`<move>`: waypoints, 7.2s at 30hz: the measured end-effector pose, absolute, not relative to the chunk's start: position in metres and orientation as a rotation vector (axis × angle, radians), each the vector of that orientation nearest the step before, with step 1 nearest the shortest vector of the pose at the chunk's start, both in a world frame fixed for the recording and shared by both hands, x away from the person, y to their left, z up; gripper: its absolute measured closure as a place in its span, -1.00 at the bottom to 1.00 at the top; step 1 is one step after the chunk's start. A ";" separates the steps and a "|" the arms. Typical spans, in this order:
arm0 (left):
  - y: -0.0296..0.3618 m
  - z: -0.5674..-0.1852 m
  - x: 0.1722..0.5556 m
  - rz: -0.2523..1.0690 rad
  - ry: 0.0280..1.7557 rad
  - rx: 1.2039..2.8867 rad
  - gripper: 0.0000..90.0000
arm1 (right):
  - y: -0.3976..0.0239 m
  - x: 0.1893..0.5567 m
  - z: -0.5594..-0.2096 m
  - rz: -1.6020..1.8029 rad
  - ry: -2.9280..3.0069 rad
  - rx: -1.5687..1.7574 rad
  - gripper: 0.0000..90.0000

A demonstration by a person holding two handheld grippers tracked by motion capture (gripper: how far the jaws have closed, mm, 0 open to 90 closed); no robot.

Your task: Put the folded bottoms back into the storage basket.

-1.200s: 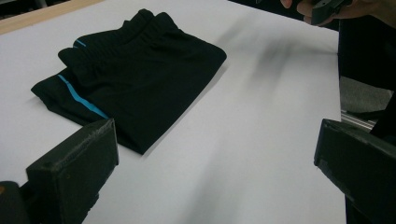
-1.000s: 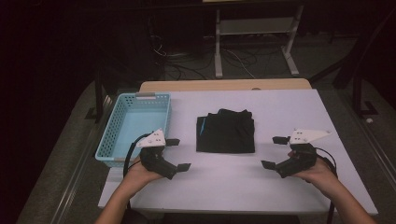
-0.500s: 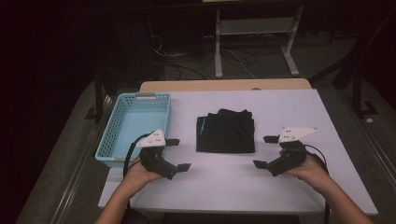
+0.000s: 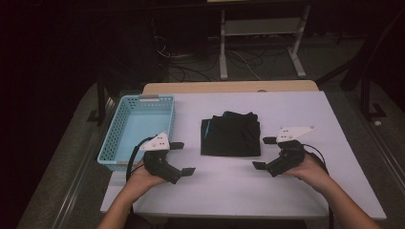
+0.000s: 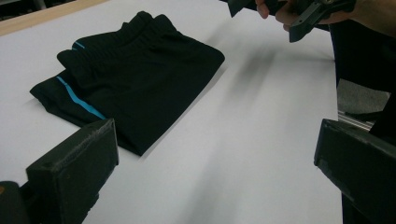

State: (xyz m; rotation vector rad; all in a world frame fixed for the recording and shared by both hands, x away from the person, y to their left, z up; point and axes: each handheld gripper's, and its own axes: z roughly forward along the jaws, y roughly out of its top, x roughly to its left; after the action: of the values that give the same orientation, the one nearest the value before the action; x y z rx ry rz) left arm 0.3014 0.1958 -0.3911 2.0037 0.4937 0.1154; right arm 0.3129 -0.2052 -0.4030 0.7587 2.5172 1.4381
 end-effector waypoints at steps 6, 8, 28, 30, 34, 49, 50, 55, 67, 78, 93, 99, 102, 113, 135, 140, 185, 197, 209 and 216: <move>0.195 -0.392 0.301 0.112 0.492 2.004 -1.00 | -0.199 0.320 -0.404 1.430 2.530 0.752 -1.00; 0.195 -0.392 0.301 0.113 0.491 2.004 -1.00 | -0.197 0.322 -0.403 1.426 2.531 0.750 -1.00; 0.194 -0.392 0.302 0.109 0.490 2.005 -1.00 | -0.179 0.343 -0.402 1.418 2.542 0.739 -1.00; 0.194 -0.392 0.302 0.110 0.492 2.004 -1.00 | -0.176 0.346 -0.401 1.419 2.540 0.737 -1.00; 0.195 -0.392 0.301 0.114 0.488 2.008 -1.00 | -0.174 0.348 -0.400 1.417 2.540 0.731 -1.00; 0.195 -0.393 0.301 0.114 0.490 2.010 -1.00 | -0.161 0.362 -0.400 1.433 2.562 0.706 -0.88; 0.195 -0.393 0.301 0.114 0.490 2.010 -1.00 | -0.160 0.363 -0.400 1.434 2.563 0.709 -0.87; 0.195 -0.393 0.301 0.115 0.491 2.009 -1.00 | -0.156 0.369 -0.401 1.437 2.605 0.710 -0.68; 0.194 -0.393 0.301 0.113 0.489 2.008 -1.00 | -0.150 0.375 -0.410 1.402 2.638 0.710 -0.25; 0.193 -0.394 0.301 0.107 0.487 2.012 -1.00 | -0.143 0.376 -0.422 1.294 2.694 0.665 0.19; 0.193 -0.396 0.301 0.097 0.487 2.009 -1.00 | -0.133 0.378 -0.442 1.194 2.770 0.651 0.24; 0.193 -0.396 0.301 0.096 0.488 2.010 -1.00 | -0.132 0.379 -0.446 1.174 2.773 0.635 0.28; 0.193 -0.396 0.301 0.095 0.490 2.008 -1.00 | -0.132 0.379 -0.447 1.174 2.766 0.635 0.28; 0.192 -0.397 0.301 0.091 0.488 2.015 -1.00 | -0.127 0.370 -0.449 1.074 2.707 0.487 0.36; 0.193 -0.398 0.302 0.074 0.487 2.007 -1.00 | -0.133 0.376 -0.447 1.116 2.711 0.551 0.87; 0.193 -0.398 0.302 0.074 0.486 2.006 -1.00 | -0.136 0.374 -0.444 1.132 2.730 0.563 0.87; 0.193 -0.397 0.301 0.072 0.490 2.007 -1.00 | -0.159 0.284 -0.433 1.212 2.836 0.580 0.86; 0.193 -0.397 0.302 0.069 0.495 2.004 -1.00 | -0.157 0.261 -0.437 1.211 2.878 0.569 0.86; 0.192 -0.398 0.302 0.069 0.502 2.004 -1.00 | -0.168 0.266 -0.431 1.326 2.838 0.607 0.24; 0.192 -0.398 0.303 0.067 0.506 2.004 -1.00 | -0.181 0.270 -0.423 1.364 2.759 0.682 -0.11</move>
State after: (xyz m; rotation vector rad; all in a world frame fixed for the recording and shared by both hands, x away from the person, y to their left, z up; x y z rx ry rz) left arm 0.3027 0.1921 -0.3977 2.0041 0.5057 0.0666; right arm 0.2699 -0.1810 -0.4233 0.6817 2.7595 1.3644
